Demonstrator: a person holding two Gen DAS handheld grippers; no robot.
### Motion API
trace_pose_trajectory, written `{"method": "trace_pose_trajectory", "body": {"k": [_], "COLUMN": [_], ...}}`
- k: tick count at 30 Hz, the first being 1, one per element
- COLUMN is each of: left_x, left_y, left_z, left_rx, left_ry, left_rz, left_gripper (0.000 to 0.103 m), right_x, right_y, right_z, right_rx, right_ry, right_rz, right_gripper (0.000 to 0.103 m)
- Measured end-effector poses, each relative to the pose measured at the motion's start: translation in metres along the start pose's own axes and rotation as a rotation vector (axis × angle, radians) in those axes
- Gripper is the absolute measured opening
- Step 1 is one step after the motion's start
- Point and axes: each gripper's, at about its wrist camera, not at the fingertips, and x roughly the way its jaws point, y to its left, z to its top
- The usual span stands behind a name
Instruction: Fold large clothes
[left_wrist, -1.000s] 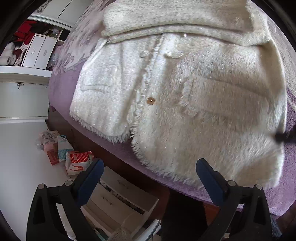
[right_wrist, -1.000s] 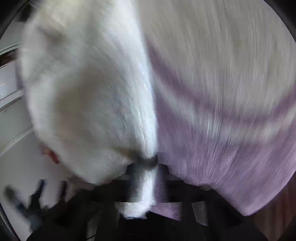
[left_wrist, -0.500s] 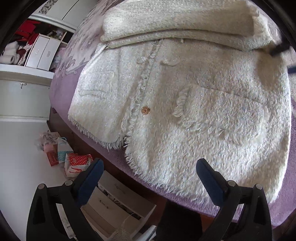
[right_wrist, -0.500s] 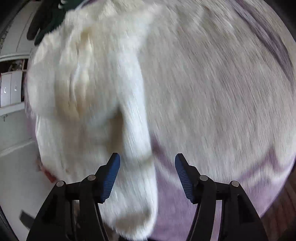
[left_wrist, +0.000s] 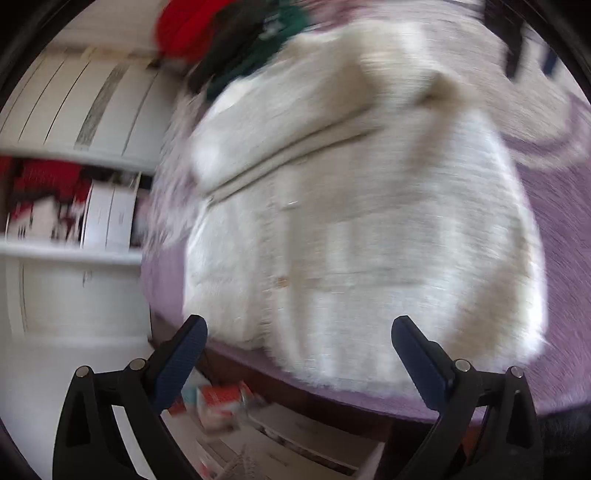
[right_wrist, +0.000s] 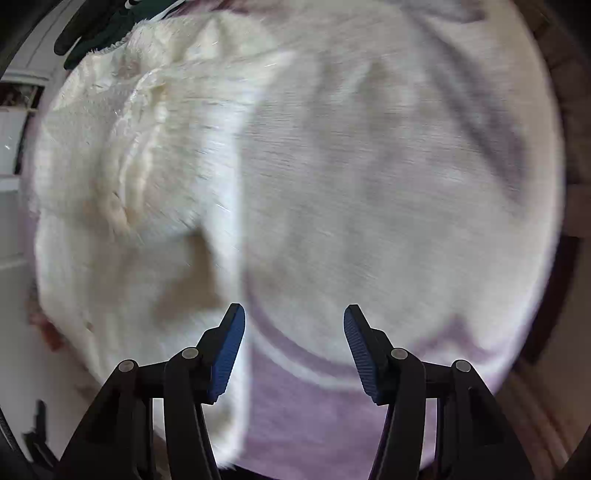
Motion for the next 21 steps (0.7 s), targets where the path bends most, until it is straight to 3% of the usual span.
{"method": "trace_pose_trajectory", "body": {"k": [4,8,12,18,21], "left_x": [-0.022,-0.020,0.005,0.031,0.039], "left_y": [-0.061,-0.110,-0.135,-0.093,-0.084], "left_z": [0.000,0.004,0.011,0.035,0.038], "left_rx": [0.134,0.170,0.177,0.055,0.059], "left_ry": [-0.033,-0.005,0.039,-0.009,-0.041], "left_rz": [-0.039,-0.098,-0.059,0.111,0.142], "left_gripper": [0.103,0.103,0.103,0.102,0.101], "right_x": [-0.016,-0.022,-0.031,-0.007,0.005], "right_y": [-0.069,-0.121,-0.142,-0.105,-0.082], "right_z": [-0.027,-0.038,-0.043,-0.018,-0.004], "right_rx": [0.141,0.292,0.333,0.296,0.282], "right_ry": [0.023,0.025,0.004,-0.006,-0.004], "right_rz": [-0.024,-0.016,-0.018,0.034,0.075], "right_gripper": [0.058,0.058,0.058,0.058,0.058]}}
